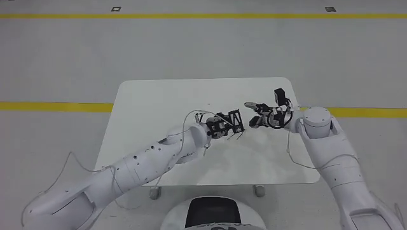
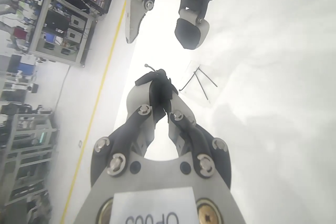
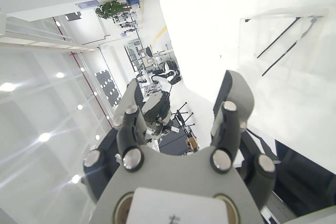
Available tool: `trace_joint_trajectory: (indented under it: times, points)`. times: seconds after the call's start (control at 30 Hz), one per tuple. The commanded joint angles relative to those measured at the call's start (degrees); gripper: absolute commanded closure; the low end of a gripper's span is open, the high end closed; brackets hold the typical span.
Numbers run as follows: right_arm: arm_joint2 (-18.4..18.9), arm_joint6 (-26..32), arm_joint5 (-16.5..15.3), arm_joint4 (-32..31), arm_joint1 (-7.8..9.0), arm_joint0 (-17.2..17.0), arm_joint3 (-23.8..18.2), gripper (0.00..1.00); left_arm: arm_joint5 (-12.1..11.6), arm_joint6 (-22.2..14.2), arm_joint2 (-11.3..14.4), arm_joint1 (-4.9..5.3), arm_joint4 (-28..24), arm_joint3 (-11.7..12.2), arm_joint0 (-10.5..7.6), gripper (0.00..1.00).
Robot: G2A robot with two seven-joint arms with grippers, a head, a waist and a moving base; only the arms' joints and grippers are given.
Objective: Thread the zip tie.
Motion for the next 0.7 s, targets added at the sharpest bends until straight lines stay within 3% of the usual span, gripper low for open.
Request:
trace_joint_trajectory:
  times: [0.0,0.07,0.1,0.37,0.4,0.5,0.6,0.67]
  points:
    - [0.07,0.07,0.22,0.63,0.04,0.00,0.11,0.00,-2.53,1.04,-1.89,0.68,-2.84,-0.19,0.74,1.00]
    - [0.20,-0.47,0.73,1.32,0.00,0.02,0.31,0.00,-5.31,2.16,-3.43,1.33,-4.42,-0.37,1.24,1.00]
    - [0.20,-0.47,0.73,1.32,0.00,0.02,0.31,0.00,-6.14,1.90,-3.50,1.57,-2.35,-0.74,1.05,1.00]
    - [0.23,-1.03,0.56,1.10,0.00,-0.05,0.27,0.00,-5.33,2.16,-3.91,1.53,-3.62,-0.31,1.54,1.00]
    - [0.12,-2.62,-0.18,0.36,0.01,-0.37,-0.17,0.00,-5.13,2.95,-4.50,1.44,-6.09,-0.08,2.02,1.00]
    - [1.12,-2.04,-2.13,1.55,0.26,-0.97,0.10,0.00,-8.79,6.32,-7.72,1.22,-20.74,1.74,3.30,1.00]
    - [2.24,-1.41,-3.24,1.45,0.66,-0.95,1.12,0.00,-8.91,4.65,-7.48,1.27,-30.16,2.43,3.30,1.00]
    - [2.91,-0.96,-3.70,1.97,0.86,-0.85,1.87,0.00,-8.91,3.43,-6.76,1.54,-34.76,2.97,2.27,1.00]
